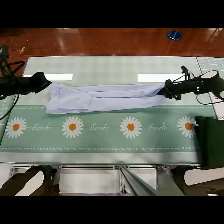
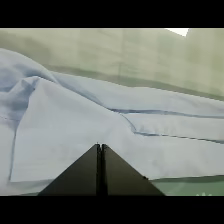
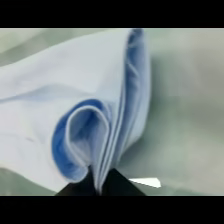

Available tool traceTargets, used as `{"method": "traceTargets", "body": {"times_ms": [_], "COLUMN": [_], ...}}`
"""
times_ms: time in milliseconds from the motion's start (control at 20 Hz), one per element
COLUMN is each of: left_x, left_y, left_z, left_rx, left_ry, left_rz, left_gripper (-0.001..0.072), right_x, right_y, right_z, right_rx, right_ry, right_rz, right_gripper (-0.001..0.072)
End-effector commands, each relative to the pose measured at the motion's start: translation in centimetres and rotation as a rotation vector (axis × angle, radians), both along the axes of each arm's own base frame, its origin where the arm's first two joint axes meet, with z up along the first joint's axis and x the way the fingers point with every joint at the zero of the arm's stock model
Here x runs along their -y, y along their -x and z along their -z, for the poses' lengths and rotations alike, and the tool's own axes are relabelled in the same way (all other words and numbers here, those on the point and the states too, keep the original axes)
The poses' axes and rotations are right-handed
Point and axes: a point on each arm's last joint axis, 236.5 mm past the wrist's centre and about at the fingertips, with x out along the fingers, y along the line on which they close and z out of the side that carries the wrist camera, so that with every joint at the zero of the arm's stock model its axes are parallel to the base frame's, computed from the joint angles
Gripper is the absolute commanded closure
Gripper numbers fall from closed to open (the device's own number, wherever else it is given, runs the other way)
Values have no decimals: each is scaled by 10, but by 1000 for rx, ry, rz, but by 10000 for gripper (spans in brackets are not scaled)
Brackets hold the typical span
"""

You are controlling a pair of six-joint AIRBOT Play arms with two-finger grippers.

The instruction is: Fold the shirts.

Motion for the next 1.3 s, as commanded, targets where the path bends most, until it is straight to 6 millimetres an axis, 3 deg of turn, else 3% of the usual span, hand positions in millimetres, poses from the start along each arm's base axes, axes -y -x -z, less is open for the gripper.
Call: {"method": "traceTargets", "body": {"times_ms": [0,150,400,550,750,900,1050,1150,1250], "left_x": [40,108,257,348,435,474,500,496,472], "left_y": [3,11,28,43,80,108,137,127,100], "left_z": [-2,19,54,72,108,123,117,112,102], "left_rx": [13,-28,-147,-204,-321,-416,-462,-461,-470], "left_ry": [39,46,73,89,116,180,268,284,293], "left_rz": [108,258,522,654,761,795,863,844,816], "left_gripper": [688,689,689,689,689,689,689,688,688], "right_x": [21,16,-1,-10,-15,-23,-25,-25,-32], "right_y": [29,59,119,141,149,148,147,147,147], "right_z": [-49,-112,-198,-221,-231,-238,-240,-240,-245], "right_rx": [69,226,425,480,505,526,537,541,550], "right_ry": [177,237,271,267,257,217,209,209,173], "right_rz": [-58,-45,-16,-16,-18,-20,-25,-23,-27], "right_gripper": [695,695,695,695,695,695,695,695,695]}}
